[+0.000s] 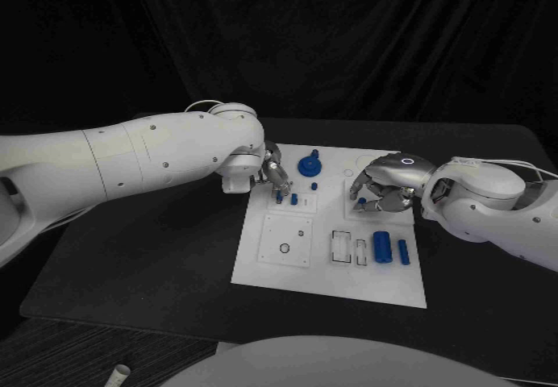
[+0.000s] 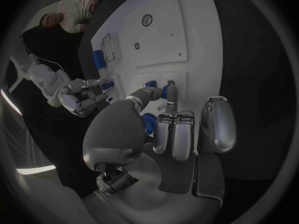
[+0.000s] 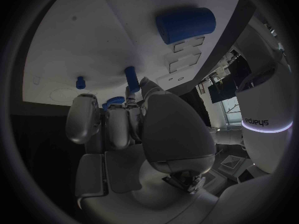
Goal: Assemble the parts on the task board
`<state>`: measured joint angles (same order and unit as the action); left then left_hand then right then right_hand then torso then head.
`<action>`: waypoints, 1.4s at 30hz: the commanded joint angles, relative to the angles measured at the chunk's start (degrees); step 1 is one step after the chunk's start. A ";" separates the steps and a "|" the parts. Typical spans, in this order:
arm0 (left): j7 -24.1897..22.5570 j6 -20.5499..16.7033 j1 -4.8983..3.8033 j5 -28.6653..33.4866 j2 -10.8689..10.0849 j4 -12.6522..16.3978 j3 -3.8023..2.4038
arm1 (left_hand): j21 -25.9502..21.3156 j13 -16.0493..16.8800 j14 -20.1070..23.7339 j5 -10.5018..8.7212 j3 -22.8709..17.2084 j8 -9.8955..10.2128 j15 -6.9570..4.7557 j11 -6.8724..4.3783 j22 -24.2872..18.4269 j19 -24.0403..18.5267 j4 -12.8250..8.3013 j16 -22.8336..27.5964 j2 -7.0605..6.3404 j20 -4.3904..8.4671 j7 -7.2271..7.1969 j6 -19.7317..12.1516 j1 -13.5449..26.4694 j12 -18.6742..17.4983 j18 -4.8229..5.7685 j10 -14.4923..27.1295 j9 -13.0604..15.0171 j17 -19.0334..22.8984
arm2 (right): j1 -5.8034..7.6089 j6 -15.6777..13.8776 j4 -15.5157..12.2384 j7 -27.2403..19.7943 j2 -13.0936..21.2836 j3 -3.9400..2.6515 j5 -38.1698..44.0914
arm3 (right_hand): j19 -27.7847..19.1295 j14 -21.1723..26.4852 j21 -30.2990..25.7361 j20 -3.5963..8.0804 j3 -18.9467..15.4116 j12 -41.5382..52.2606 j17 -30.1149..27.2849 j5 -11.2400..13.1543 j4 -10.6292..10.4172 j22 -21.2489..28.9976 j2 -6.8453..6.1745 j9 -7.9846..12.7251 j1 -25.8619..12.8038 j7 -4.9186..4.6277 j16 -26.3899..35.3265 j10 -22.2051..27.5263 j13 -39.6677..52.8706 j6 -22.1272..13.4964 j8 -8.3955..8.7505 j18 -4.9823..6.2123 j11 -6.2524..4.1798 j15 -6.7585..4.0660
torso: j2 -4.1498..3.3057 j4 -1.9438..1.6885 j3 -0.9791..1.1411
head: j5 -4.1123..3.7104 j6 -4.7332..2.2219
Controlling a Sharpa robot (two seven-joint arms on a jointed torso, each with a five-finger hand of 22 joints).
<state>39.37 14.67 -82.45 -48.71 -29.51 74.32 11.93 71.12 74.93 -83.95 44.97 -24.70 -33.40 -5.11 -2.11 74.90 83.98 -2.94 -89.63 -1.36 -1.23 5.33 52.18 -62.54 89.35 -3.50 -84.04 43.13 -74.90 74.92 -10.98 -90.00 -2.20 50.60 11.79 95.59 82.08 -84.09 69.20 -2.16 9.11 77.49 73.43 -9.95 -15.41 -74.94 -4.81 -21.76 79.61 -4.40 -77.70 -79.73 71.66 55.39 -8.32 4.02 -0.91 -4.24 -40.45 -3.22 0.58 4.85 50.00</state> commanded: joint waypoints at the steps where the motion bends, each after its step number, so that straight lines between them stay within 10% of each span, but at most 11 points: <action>1: -0.14 0.23 0.21 0.27 0.18 0.01 0.19 | 0.00 14.56 -5.98 0.07 -5.16 -0.43 -0.40 -0.27 10.37 0.43 -5.01 -0.05 0.37 0.42 -2.80 -2.58 -0.31 -0.42 -0.07 -5.68 -0.13 -14.88 | -0.15 0.53 -0.08 1.02 0.03 -0.02 0.13 | -0.41 -1.14 -0.39 0.08 0.22 -0.39 -0.15 -0.30 0.28 -8.88 -0.02 0.09 0.67 -0.02 0.46 0.47 -0.13 0.18 0.25 0.40 -0.13 -0.17 | -0.02 -0.02 -0.01 | 0.02 0.00; 42: 1.65 0.46 0.18 -3.35 -1.61 2.36 0.18 | -0.03 14.39 -5.64 2.67 -5.19 -2.29 -0.71 -0.63 10.34 0.42 -5.17 1.47 -0.57 0.70 -2.99 -2.55 -0.25 -0.76 -0.09 -5.62 -0.99 -13.83 | -0.37 1.15 0.11 1.30 0.04 -0.02 0.13 | -0.93 -0.67 -1.89 0.08 0.26 -1.35 -1.62 -0.40 0.33 -8.44 0.02 0.14 0.67 -0.07 1.75 1.13 -1.26 0.15 0.35 0.67 -0.09 -0.15 | 0.02 -0.03 -0.03 | 0.44 0.00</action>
<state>40.04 14.48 -82.38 -50.79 -31.20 76.77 12.09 71.12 74.93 -83.94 47.57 -24.68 -35.49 -5.53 -2.48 74.90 83.98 -2.97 -88.52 -1.88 -0.80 4.67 51.15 -62.49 88.70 -3.50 -84.10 42.22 -74.90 74.70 -10.42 -89.87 -1.92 50.66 11.79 95.59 81.56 -84.09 67.65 -2.04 9.26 76.56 71.92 -10.01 -15.25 -74.91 -4.82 -21.67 79.61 -4.39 -76.26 -78.99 70.52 55.39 -8.32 4.02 -1.00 -4.24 -40.38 -3.24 0.59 5.28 50.00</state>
